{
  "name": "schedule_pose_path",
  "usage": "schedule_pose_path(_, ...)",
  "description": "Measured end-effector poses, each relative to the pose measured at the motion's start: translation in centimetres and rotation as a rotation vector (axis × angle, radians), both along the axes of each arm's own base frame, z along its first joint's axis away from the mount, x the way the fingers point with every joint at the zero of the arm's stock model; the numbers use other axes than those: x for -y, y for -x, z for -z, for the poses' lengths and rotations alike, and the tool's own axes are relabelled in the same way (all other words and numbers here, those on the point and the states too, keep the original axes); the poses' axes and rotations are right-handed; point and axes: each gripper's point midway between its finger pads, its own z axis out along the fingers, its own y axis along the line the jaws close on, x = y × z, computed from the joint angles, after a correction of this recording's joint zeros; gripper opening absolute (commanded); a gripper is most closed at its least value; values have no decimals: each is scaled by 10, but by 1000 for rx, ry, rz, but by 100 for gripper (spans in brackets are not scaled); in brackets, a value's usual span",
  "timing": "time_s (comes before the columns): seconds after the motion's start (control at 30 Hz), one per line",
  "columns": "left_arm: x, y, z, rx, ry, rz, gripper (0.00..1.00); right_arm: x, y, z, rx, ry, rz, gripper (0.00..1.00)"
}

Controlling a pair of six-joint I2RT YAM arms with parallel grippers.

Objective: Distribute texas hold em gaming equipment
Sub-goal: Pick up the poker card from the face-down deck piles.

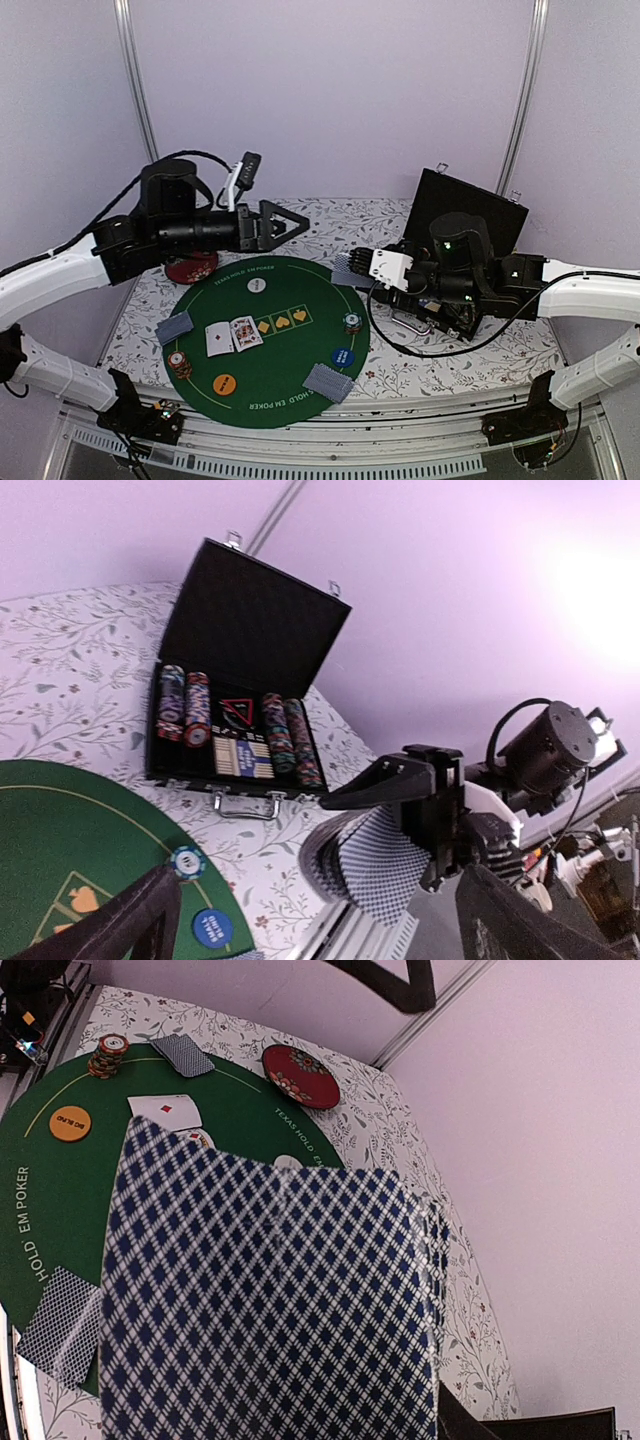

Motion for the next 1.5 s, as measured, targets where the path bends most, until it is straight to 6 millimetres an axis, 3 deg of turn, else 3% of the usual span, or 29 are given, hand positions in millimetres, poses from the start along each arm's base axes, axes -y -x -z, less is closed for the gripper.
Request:
schedule_pose_path(0.07, 22, 2, 6, -25, -17, 54, 98, 0, 0, 0, 0, 0, 0, 46)
schedule_pose_path(0.2, 64, 6, 39, -91, -95, 146, 98, 0, 0, 0, -1, -1, -3, 46)
schedule_pose_path(0.33, 81, 10, 70, -148, -167, 192, 86, 0, 1, 0, -1, -1, -3, 46)
schedule_pose_path(0.57, 80, 12, 77, -148, -196, 204, 47, 0, 1, 0, -2, -1, -4, 46)
schedule_pose_path(0.77, 71, 16, 70, -133, -211, 198, 46, 0, 1, 1, -4, 4, -3, 46)
schedule_pose_path(0.93, 62, 21, 52, -101, -189, 190, 45, 0, 1, 1, -4, 4, -3, 46)
schedule_pose_path(1.2, 57, 25, 45, -87, -187, 197, 0, 0, 1, 1, -4, 5, -3, 46)
schedule_pose_path(1.37, 56, 25, 48, -90, -198, 197, 3, 0, 1, 1, -4, 5, -3, 46)
schedule_pose_path(1.47, 56, 25, 48, -88, -199, 197, 22, 0, 1, 1, -4, 5, -3, 46)
schedule_pose_path(1.5, 56, 24, 48, -93, -198, 195, 33, 0, 1, 1, -4, 5, -3, 46)
